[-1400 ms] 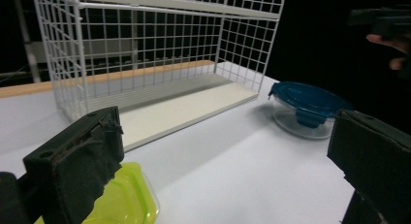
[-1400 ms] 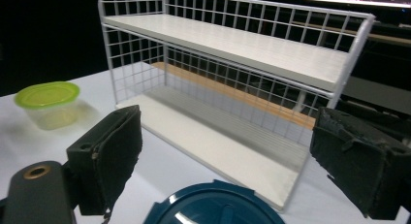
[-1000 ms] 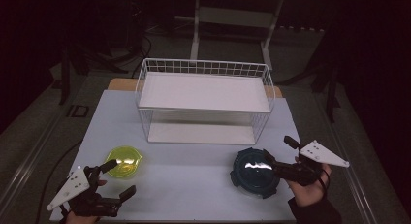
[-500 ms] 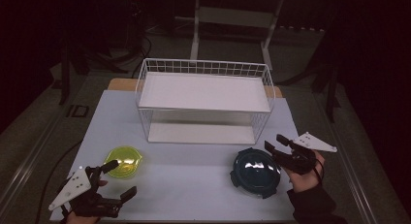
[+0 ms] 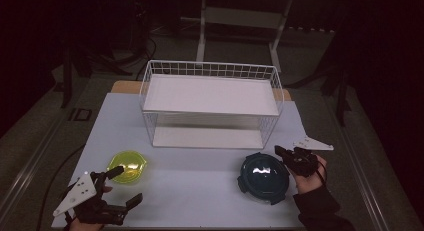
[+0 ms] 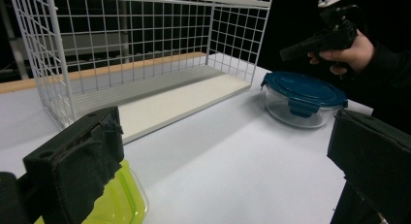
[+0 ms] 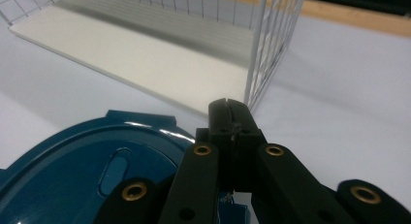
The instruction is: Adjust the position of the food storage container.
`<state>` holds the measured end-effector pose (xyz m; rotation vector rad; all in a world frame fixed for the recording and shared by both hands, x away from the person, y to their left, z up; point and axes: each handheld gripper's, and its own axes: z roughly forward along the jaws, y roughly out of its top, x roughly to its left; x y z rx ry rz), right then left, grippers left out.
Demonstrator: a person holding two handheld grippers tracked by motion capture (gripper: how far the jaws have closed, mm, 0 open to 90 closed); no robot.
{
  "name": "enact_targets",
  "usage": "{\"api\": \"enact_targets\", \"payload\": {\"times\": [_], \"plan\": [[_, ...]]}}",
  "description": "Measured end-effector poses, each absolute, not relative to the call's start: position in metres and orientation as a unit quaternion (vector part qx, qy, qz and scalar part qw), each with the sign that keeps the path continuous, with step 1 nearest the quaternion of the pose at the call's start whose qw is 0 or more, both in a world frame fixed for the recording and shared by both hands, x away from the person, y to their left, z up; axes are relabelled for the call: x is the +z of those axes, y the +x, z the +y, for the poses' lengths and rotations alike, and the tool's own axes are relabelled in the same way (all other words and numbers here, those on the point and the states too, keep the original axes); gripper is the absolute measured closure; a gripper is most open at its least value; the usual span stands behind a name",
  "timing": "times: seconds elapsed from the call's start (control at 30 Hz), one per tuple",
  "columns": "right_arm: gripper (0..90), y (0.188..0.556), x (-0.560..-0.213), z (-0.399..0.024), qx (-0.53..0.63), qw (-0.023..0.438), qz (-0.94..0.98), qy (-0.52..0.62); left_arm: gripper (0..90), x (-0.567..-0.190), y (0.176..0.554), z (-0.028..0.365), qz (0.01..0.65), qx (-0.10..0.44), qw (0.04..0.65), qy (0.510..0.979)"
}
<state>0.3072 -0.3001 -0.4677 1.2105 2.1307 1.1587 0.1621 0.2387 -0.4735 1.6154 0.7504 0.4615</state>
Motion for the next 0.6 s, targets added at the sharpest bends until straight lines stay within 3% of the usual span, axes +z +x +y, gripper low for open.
{"api": "enact_targets", "payload": {"times": [0.6], "plan": [[90.0, 0.311, -0.49, -0.305, 0.362, 0.204, 0.773, 0.479, 0.0, -0.475, 0.163, 0.236, 0.319, 0.196, 0.6, 0.707]]}}
